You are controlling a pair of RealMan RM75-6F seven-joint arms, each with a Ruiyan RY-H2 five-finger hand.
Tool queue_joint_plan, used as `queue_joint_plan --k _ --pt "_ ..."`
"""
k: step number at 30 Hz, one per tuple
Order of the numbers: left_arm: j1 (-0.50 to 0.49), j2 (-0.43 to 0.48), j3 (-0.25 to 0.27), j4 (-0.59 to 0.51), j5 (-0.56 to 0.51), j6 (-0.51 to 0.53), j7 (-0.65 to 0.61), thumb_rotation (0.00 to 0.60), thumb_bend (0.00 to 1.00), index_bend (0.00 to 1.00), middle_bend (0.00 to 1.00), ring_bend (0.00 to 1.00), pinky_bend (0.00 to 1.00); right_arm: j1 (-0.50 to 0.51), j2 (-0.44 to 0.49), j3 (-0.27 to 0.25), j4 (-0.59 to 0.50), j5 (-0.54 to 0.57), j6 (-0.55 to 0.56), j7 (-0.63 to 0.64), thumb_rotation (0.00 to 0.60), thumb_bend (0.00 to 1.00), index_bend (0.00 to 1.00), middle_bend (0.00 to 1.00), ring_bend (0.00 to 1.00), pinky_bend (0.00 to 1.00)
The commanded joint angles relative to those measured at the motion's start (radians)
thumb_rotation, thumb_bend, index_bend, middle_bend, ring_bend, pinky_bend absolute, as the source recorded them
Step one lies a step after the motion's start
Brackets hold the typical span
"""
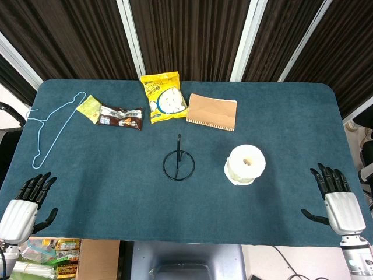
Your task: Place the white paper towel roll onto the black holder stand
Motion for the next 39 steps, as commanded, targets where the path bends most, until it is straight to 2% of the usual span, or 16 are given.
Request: queue_joint_plan --k 1,6,8,14,20,29,39 --pt "-0.003 -0.001 0.002 -0.003 0.002 -0.004 0.003 0.600 0.41 0.00 0.00 0.00 0.11 0.001 0.000 0.000 0.003 -0.004 0.000 0.002 0.600 0.17 0.00 0.00 0.00 0.00" --pt "-0.012 0.002 0.005 -0.007 -0.005 -0.025 -0.006 0.600 0.41 0.00 0.00 0.00 0.11 0.018 -0.019 0.014 0.020 0.016 -0.025 -0.003 0.600 0.17 0.00 0.00 0.00 0.00" --pt "-0.013 0.004 0.005 -0.008 -0.007 -0.025 -0.012 0.600 0.41 0.00 0.00 0.00 0.11 0.048 -0.042 0.050 0.032 0.053 -0.057 -0.013 0.600 0.17 0.00 0.00 0.00 0.00" --pt "-0.006 0.008 0.009 -0.003 -0.015 -0.021 -0.010 0.600 0.41 0.00 0.00 0.00 0.11 0.200 -0.057 0.144 0.018 0.192 -0.279 -0.072 0.600 0.14 0.00 0.00 0.00 0.00" --pt "0.004 0.018 0.009 -0.006 -0.032 -0.014 -0.012 0.600 0.41 0.00 0.00 0.00 0.11 0.316 -0.111 0.188 0.040 0.310 -0.438 -0.127 0.600 0.06 0.00 0.00 0.00 0.00" --pt "0.005 0.022 0.011 -0.007 -0.031 -0.013 -0.018 0.600 0.41 0.00 0.00 0.00 0.11 0.410 -0.170 0.207 0.098 0.446 -0.571 -0.135 0.600 0.06 0.00 0.00 0.00 0.00" --pt "0.007 0.024 0.011 -0.008 -0.030 -0.009 -0.020 0.600 0.41 0.00 0.00 0.01 0.11 0.472 -0.162 0.205 0.101 0.518 -0.691 -0.059 0.600 0.06 0.00 0.00 0.00 0.00"
